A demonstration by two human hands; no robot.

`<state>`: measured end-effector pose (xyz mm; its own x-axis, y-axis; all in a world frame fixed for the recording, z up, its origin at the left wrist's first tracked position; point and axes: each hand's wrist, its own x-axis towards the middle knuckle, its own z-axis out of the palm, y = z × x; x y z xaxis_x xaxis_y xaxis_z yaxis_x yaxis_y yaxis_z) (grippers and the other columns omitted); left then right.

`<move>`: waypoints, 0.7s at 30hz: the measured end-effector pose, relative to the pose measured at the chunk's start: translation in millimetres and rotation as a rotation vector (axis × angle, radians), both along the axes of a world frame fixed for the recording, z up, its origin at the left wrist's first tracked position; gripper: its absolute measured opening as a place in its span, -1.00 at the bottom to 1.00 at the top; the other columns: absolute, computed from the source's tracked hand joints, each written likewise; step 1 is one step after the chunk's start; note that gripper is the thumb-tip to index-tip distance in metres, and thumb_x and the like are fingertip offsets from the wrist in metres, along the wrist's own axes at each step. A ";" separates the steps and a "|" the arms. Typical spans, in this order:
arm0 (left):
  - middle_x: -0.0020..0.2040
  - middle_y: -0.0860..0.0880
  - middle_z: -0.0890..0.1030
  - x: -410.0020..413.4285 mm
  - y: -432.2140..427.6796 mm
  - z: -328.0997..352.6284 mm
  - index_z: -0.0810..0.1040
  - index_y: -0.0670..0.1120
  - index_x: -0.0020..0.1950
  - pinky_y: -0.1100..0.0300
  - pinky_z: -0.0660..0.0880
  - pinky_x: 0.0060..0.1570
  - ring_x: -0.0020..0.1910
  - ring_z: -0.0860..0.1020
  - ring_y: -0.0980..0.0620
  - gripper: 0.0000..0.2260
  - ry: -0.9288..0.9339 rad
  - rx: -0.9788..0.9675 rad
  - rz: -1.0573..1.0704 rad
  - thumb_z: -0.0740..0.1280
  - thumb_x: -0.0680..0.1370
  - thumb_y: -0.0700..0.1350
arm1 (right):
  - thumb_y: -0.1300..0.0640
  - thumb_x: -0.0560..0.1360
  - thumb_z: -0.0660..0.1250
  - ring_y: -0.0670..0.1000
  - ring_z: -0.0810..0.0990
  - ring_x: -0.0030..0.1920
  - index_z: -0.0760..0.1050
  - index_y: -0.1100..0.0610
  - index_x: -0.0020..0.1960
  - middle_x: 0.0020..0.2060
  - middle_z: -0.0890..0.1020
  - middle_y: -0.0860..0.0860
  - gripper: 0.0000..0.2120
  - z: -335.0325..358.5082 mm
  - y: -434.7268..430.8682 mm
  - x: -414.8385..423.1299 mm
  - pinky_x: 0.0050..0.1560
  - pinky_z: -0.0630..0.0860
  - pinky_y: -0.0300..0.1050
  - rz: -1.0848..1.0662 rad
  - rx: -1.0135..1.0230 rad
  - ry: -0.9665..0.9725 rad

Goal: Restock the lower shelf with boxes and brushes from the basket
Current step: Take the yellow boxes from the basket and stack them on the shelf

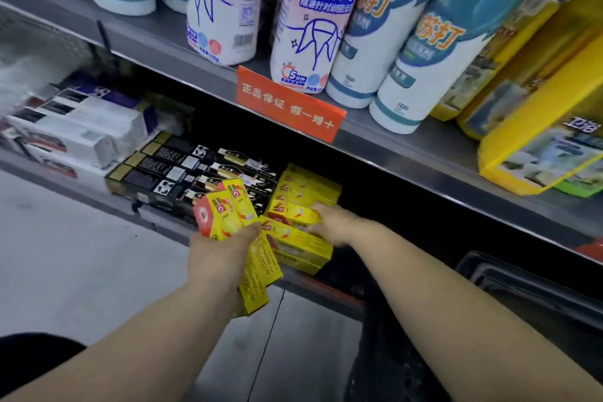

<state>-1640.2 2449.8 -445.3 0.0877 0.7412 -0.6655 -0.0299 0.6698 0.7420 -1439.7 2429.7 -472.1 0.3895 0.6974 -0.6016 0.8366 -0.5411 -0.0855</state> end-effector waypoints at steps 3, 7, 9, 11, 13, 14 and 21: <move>-0.10 -0.09 0.57 3.6 3.0 -4.4 0.46 -0.15 0.22 0.30 0.37 -0.67 -0.30 0.52 0.00 -0.56 0.018 -0.029 -0.008 0.49 0.40 -0.10 | -0.25 0.51 0.18 0.18 0.37 0.32 0.11 -0.02 0.47 0.41 0.26 0.17 -0.37 -2.9 -2.7 4.7 0.20 0.37 -0.10 -0.024 0.005 0.119; 0.04 -0.16 0.59 7.2 7.2 -9.3 0.45 -0.13 0.23 0.14 0.50 -0.41 -0.13 0.59 -0.15 -0.53 0.005 -0.025 -0.015 0.50 0.38 -0.09 | -0.16 0.34 0.46 0.19 0.27 0.40 -0.04 -0.03 0.51 0.45 0.18 0.14 -0.05 -3.3 -7.3 1.4 0.33 0.34 0.01 0.107 -0.111 0.075; 0.05 -0.16 0.59 9.4 5.8 -9.5 0.44 -0.12 0.23 0.11 0.50 -0.34 -0.06 0.59 -0.19 -0.52 -0.001 -0.036 -0.022 0.51 0.38 -0.08 | -0.05 0.34 0.51 0.19 0.30 0.38 -0.05 0.00 0.51 0.44 0.19 0.14 -0.04 -4.9 -5.6 -1.1 0.29 0.38 -0.02 0.127 -0.088 0.056; 0.04 -0.15 0.59 11.4 3.9 -8.5 0.43 -0.11 0.23 0.16 0.47 -0.39 -0.06 0.59 -0.18 -0.52 -0.009 -0.051 -0.027 0.50 0.38 -0.07 | 0.00 0.34 0.51 0.19 0.34 0.35 -0.03 0.01 0.51 0.43 0.21 0.14 -0.05 -6.2 -4.3 -2.6 0.23 0.40 -0.05 0.134 -0.057 0.063; 0.03 -0.14 0.60 12.6 3.4 -7.6 0.44 -0.11 0.22 0.19 0.45 -0.46 -0.11 0.60 -0.14 -0.55 -0.018 -0.064 -0.039 0.49 0.39 -0.06 | -0.01 0.35 0.50 0.18 0.36 0.34 -0.03 0.02 0.51 0.43 0.22 0.13 -0.06 -5.0 -5.0 -3.8 0.23 0.41 -0.04 0.135 -0.072 0.058; 0.03 -0.14 0.60 12.8 3.4 -7.8 0.45 -0.10 0.21 0.19 0.45 -0.47 -0.11 0.60 -0.12 -0.55 -0.019 -0.066 -0.044 0.49 0.39 -0.05 | -0.03 0.36 0.49 0.18 0.35 0.35 -0.01 0.03 0.51 0.43 0.22 0.13 -0.08 -2.3 -5.1 -4.3 0.25 0.41 -0.03 0.140 -0.081 0.039; -0.02 -0.12 0.66 14.5 4.1 -4.3 0.53 -0.08 0.15 0.14 0.53 -0.34 -0.16 0.64 -0.07 -0.62 -0.093 -0.072 -0.077 0.49 0.39 -0.02 | -0.26 0.39 0.34 -0.05 0.48 0.21 0.35 -0.11 0.28 0.13 0.49 -0.12 -0.47 40.5 -5.1 -30.7 0.09 0.50 -0.14 -0.176 0.281 0.765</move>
